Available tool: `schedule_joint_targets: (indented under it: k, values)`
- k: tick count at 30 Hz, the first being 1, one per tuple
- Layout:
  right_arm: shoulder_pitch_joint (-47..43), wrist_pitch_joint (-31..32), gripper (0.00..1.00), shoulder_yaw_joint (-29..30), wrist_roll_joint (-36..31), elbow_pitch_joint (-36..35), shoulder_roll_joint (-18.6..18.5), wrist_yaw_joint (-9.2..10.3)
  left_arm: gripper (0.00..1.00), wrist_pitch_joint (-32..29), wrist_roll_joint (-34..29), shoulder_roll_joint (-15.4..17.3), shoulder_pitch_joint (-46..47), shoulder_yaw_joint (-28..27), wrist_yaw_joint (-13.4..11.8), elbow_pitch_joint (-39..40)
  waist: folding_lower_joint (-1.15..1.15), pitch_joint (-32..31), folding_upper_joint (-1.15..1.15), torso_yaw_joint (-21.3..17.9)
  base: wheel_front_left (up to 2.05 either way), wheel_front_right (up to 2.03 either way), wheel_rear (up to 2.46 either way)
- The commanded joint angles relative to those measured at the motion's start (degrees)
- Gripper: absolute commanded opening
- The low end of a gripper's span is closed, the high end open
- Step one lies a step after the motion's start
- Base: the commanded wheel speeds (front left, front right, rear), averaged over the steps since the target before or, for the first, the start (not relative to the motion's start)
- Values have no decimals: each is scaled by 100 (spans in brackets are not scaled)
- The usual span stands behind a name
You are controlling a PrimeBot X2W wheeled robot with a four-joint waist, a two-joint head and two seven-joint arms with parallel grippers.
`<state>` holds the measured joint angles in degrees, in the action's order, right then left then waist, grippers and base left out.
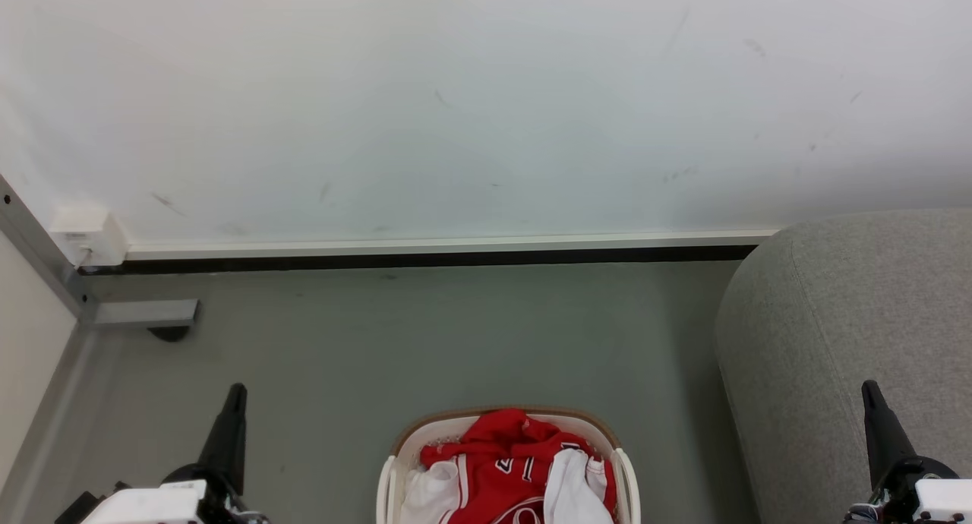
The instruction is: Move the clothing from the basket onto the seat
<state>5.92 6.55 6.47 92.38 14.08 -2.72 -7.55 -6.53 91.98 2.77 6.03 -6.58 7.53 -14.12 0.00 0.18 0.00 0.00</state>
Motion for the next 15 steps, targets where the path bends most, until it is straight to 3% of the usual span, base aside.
schedule_joint_targets:
  k: [1, 15]
  values:
    - [69, 12, 0, 19, 6, -23, -35, 14, 0, -16, 84, 15, 48, -7, 10, 19, 0, 0, 0, 0, 0, 0, 0]
    - [69, 12, 0, 19, 6, -23, -35, 14, 0, -16, 84, 15, 48, -6, 10, 19, 0, 0, 0, 0, 0, 0, 0]
